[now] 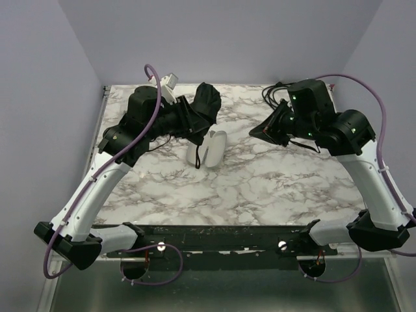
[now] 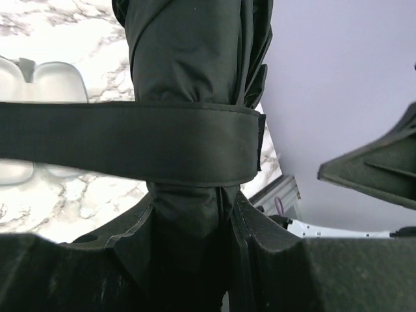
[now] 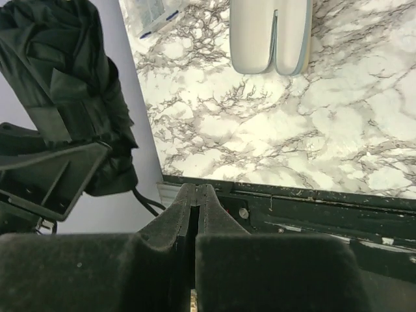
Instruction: Open the umbrella
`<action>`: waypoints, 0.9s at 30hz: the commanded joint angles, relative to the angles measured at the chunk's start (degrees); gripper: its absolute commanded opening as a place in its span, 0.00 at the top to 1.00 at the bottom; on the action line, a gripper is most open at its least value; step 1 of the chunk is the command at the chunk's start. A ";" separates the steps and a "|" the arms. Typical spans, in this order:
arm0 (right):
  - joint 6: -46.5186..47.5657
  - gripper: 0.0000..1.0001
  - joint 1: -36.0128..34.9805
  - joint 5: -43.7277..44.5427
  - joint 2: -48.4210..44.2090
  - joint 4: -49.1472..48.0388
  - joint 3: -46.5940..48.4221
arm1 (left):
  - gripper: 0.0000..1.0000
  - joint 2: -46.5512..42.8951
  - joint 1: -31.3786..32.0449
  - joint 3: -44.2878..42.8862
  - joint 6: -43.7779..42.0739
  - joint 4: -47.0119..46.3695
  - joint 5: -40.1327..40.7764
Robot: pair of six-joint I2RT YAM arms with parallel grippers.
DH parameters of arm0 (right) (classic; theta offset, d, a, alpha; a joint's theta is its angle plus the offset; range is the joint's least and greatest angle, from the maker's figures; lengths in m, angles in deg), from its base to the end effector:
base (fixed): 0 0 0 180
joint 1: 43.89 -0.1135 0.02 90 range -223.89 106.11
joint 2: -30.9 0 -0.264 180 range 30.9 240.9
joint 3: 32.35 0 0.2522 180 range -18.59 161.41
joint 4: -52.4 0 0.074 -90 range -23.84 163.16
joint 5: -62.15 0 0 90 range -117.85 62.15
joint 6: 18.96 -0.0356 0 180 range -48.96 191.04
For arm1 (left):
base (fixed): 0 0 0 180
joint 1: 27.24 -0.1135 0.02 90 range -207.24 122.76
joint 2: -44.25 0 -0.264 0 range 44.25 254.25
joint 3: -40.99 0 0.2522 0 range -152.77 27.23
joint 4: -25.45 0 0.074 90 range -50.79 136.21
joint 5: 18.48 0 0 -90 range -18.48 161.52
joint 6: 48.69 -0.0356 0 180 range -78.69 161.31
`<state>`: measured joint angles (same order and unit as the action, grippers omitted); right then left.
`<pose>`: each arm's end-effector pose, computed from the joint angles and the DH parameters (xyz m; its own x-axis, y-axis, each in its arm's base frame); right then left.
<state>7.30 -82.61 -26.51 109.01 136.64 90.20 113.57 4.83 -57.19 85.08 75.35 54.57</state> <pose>0.1799 0.1431 0.4783 -0.7692 0.5324 -0.3533 0.1774 0.7092 0.6824 0.2051 -0.1407 0.4434 -0.7305 -0.3231 -0.6016 0.3228 0.6129 -0.7212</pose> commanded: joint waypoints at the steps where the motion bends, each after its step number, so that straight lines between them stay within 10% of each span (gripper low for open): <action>1: 0.54 0.99 0.06 3.93 -2.38 3.87 -0.34 | 1.00 -0.89 -1.38 -3.28 -0.64 -1.07 1.83; 4: 2.32 0.98 0.05 2.10 -3.53 0.78 -0.89 | 1.00 -0.46 -1.50 -4.33 -1.67 -0.87 1.37; 7: 3.85 0.39 0.07 -0.96 -5.46 -5.54 -2.53 | 1.00 -0.51 -1.50 -3.93 -1.67 -2.13 -0.05; 10: 4.06 0.13 0.05 -4.85 -7.55 -11.95 -4.59 | 1.00 -0.76 -1.49 -3.19 -1.16 -3.47 -1.47; 27: 4.27 0.08 0.05 -12.69 5.84 -22.55 6.51 | 1.00 -2.44 -1.49 -0.38 0.45 -8.61 -10.39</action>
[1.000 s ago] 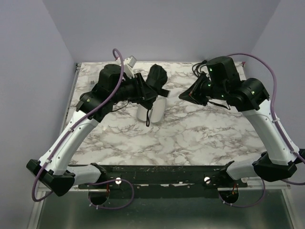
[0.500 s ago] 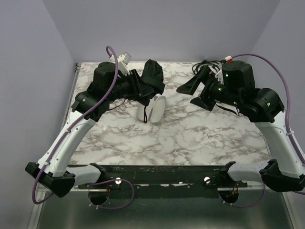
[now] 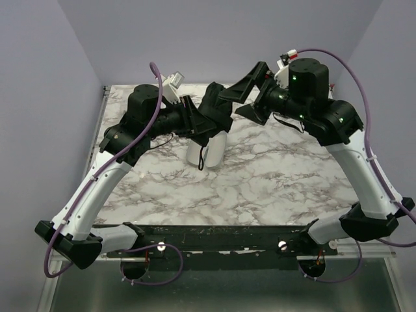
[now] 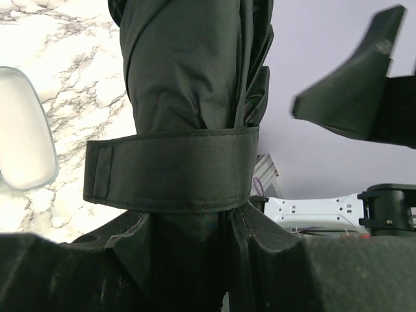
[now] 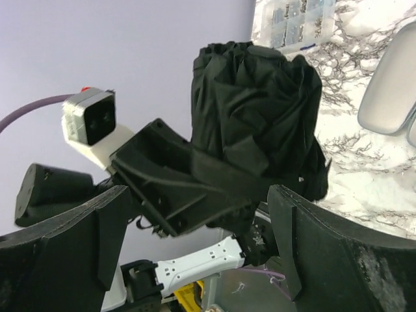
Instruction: Open the umbrella
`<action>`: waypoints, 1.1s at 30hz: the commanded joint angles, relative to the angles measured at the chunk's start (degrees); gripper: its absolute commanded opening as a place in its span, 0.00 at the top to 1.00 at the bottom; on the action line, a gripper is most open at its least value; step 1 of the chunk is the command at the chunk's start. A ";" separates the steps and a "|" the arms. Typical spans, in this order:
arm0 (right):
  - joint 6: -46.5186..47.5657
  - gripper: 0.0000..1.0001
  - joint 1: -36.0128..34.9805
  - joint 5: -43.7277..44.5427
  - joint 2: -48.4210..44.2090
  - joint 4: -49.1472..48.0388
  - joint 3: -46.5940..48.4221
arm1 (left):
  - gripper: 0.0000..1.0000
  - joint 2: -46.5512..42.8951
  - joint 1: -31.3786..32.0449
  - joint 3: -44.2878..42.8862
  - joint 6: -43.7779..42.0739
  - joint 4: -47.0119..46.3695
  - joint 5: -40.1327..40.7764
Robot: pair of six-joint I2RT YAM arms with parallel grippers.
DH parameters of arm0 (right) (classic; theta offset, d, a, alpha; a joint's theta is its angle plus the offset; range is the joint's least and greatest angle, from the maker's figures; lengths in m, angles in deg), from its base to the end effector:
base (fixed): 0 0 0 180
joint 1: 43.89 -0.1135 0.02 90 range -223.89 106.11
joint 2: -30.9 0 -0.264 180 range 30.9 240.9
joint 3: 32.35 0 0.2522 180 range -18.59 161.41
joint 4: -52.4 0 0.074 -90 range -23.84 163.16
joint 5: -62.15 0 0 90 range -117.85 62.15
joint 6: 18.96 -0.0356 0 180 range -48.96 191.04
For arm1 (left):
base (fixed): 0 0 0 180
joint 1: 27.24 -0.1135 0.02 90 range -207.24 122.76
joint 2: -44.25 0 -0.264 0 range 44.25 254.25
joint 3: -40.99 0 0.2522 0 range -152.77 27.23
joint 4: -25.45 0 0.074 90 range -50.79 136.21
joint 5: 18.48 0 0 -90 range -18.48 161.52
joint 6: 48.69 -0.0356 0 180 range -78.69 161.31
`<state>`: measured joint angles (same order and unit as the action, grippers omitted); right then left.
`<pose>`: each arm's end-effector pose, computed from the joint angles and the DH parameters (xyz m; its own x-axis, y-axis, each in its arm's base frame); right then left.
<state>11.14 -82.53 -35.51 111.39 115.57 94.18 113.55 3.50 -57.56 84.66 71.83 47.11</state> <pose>0.1969 0.1635 0.5232 -0.7369 0.5087 -0.4453 -0.1612 0.5075 0.8465 0.2060 -0.1396 0.4523 -0.7366 -0.2892 -0.6114 0.4115 0.5257 -0.7445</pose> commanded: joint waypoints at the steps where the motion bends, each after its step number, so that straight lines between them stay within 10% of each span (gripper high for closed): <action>1: 0.32 0.09 -0.04 -4.27 4.08 -1.86 2.35 | 1.00 -2.48 -0.13 0.11 1.08 -5.34 -3.18; 21: 4.53 0.10 0.00 -5.24 -11.13 -8.62 -33.48 | 1.00 0.39 -5.04 -10.46 8.72 -8.17 -5.71; 33: 14.17 0.02 -0.04 -3.91 -14.61 -8.26 -23.29 | 1.00 2.55 -7.27 -15.23 8.95 -5.27 -10.00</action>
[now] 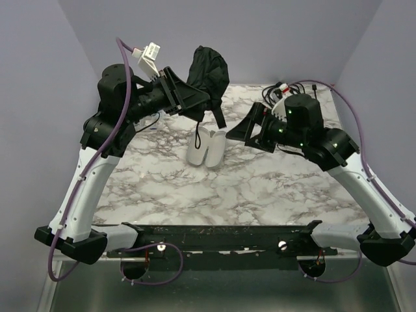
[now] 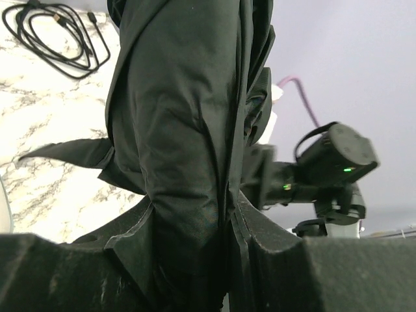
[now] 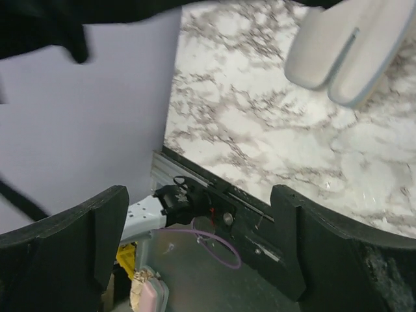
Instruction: Open the umbrella
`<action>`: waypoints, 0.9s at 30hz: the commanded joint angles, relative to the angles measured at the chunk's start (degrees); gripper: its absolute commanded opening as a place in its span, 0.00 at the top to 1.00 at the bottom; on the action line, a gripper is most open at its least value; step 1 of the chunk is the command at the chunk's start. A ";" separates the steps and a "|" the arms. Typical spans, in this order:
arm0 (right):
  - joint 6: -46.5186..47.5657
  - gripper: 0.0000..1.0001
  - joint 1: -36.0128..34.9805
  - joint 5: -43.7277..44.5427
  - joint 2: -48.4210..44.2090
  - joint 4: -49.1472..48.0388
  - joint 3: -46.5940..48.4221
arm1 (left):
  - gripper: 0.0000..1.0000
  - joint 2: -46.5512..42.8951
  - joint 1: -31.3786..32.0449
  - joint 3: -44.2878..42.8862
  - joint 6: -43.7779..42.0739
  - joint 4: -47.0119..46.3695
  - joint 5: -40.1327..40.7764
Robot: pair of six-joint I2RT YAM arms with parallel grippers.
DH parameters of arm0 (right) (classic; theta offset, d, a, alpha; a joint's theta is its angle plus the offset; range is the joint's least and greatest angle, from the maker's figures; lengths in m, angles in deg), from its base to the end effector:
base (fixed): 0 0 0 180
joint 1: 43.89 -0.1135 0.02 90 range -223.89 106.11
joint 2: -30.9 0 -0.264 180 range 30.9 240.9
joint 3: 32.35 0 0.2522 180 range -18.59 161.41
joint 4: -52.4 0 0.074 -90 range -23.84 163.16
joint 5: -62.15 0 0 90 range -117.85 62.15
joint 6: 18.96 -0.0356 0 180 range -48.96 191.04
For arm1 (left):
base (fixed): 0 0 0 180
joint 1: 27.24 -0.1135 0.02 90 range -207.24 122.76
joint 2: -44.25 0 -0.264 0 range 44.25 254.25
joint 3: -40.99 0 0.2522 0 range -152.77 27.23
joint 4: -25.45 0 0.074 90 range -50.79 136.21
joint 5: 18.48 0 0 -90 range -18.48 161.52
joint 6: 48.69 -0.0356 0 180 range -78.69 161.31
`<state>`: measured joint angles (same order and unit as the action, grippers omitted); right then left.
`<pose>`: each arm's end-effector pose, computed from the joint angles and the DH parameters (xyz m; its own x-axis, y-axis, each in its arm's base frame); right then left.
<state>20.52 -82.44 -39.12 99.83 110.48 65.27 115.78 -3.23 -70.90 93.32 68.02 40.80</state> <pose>0.1843 0.1558 0.4275 -0.8185 0.3156 -0.4800 -0.1770 0.6562 0.7335 0.2055 -0.1114 0.5232 -0.6649 -0.4455 -0.5995 0.4746 0.3679 -0.7997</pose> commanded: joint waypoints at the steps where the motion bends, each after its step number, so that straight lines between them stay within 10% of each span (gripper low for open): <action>1: 5.03 0.00 -0.13 -0.70 -3.81 -5.34 6.48 | 1.00 0.31 -0.54 -1.74 0.48 -1.46 -4.64; 13: 7.09 0.00 -0.13 8.40 -4.47 -16.01 15.94 | 1.00 -3.52 0.56 9.92 14.09 -17.69 -20.51; 27: 3.77 0.00 -0.13 1.87 1.95 -18.61 17.64 | 1.00 -6.93 4.61 13.69 22.26 -26.36 -21.00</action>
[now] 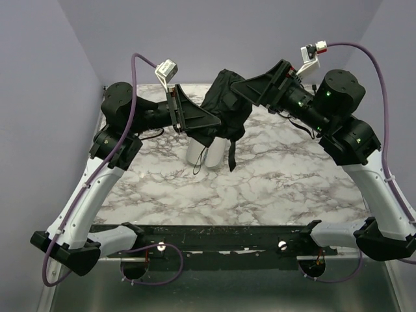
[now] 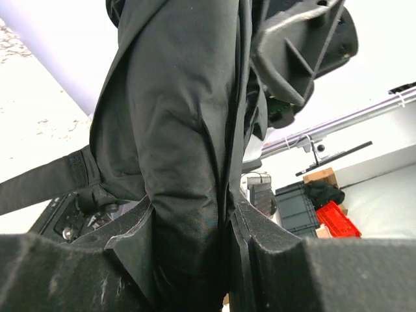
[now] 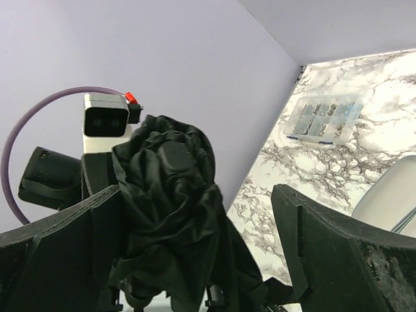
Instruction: Open the umbrella
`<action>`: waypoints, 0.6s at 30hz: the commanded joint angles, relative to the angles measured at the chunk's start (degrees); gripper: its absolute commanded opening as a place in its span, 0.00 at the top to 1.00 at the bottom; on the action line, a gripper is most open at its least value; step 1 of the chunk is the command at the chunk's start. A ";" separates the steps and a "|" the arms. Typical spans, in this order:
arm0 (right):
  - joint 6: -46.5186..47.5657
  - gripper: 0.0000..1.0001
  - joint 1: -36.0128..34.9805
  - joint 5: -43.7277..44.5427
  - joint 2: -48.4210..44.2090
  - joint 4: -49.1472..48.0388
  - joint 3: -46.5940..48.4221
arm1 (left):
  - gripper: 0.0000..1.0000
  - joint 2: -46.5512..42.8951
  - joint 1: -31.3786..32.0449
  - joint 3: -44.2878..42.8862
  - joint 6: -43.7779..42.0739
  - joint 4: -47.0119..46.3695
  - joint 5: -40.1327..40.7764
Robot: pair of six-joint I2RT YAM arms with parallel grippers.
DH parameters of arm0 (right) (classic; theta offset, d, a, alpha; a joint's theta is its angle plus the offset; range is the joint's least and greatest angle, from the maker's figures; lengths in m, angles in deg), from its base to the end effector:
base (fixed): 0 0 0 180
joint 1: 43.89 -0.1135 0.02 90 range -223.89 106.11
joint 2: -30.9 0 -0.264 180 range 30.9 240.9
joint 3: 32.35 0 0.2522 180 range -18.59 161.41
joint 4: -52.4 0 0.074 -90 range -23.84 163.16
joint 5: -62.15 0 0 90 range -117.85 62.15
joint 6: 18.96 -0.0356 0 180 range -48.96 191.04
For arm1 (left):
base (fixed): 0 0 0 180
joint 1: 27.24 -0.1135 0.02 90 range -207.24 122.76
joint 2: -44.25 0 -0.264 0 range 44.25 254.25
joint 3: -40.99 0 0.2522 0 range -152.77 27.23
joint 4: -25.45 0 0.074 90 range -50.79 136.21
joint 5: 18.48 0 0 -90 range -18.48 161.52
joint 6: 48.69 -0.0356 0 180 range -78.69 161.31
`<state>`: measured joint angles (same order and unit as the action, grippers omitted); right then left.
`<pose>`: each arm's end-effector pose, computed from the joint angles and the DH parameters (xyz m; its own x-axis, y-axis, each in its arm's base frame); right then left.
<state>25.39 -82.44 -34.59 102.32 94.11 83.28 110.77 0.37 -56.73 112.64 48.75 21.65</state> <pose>0.1741 0.1441 0.5444 -0.4843 0.5221 -0.7020 -0.5211 0.4724 0.7108 0.1881 -0.1291 0.4996 -0.8798 -0.2290 -0.4166 0.4258 0.0101 -0.9047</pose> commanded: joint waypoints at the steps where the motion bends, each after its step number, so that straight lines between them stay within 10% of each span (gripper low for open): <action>1: -1.02 0.00 -0.12 -3.46 -0.51 -2.97 -0.64 | 1.00 -1.88 1.26 -0.47 3.02 -7.22 -1.90; 14: -5.91 0.04 -0.08 -18.53 0.06 -13.28 -6.17 | 1.00 2.02 4.71 -3.01 6.19 -12.80 -1.96; 16: -5.80 0.29 -0.11 -18.16 -0.42 -13.62 -6.46 | 1.00 2.70 4.88 -3.48 6.08 -12.54 -2.07; 18: -5.71 0.77 -0.13 -17.67 -0.67 -13.53 -6.42 | 0.95 3.07 5.04 -3.82 5.65 -11.60 -2.18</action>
<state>20.32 -82.42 -50.00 102.58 82.74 77.55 113.53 4.81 -57.43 117.88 41.27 20.23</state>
